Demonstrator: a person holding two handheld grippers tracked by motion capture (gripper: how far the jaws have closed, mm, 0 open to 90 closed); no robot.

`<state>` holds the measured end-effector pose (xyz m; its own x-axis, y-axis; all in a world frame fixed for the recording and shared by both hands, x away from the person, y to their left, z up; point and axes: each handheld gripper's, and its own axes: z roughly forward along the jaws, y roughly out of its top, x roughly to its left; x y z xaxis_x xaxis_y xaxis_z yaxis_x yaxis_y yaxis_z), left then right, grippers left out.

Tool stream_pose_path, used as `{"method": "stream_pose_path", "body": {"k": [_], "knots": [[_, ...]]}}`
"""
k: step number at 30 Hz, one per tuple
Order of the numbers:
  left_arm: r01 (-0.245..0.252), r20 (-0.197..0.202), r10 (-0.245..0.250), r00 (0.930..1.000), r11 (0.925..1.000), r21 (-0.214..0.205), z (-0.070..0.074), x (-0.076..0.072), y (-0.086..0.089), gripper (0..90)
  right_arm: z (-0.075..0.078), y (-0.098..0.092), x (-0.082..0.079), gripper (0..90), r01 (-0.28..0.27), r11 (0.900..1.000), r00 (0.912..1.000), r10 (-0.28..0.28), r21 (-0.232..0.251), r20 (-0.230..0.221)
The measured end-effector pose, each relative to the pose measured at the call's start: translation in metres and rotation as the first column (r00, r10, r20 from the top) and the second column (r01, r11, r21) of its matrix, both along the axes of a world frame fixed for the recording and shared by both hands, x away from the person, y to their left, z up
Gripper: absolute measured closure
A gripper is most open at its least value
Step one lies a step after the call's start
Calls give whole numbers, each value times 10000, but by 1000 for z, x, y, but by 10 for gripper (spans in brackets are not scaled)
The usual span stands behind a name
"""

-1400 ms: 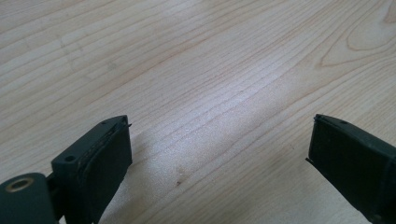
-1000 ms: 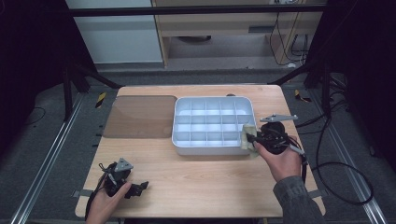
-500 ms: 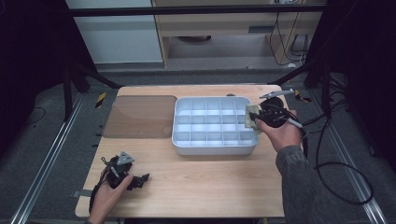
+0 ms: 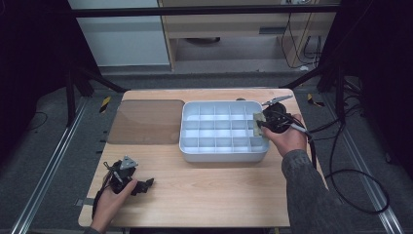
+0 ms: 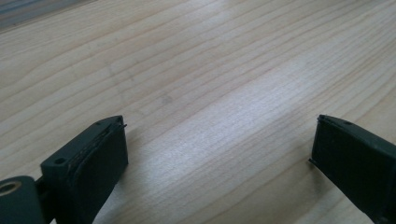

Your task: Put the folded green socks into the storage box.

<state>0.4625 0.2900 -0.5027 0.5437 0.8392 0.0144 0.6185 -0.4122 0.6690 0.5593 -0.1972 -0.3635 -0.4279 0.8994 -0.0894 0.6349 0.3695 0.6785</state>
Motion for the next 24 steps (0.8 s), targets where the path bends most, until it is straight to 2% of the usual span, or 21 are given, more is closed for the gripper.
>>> {"method": "stream_pose_path", "body": {"k": [4,6,7,9,16,24], "knots": [[24,198,-24,9998,10000,-8,-2,1,1,0,-5,-1,-3,696,151,9997,9999,-151,179,-11],[-34,344,39,9994,9999,-150,-4,0,1,0,-8,-1,-6,696,167,9997,9999,-167,170,18],[-62,474,72,9989,9997,-218,-5,0,1,0,-9,-2,-8,696,177,9993,9998,-178,326,15],[-76,518,88,9986,9997,-247,-6,-1,1,0,-10,-3,-8,696,201,9994,9998,-202,296,31],[-102,520,114,9986,9997,-235,-6,-1,1,0,-11,-5,-9,696,249,9994,9997,-249,260,-28],[-101,519,113,9986,9997,-237,-6,-1,1,0,-22,0,-7,696,121,9999,9992,-123,-50,-373]]}}
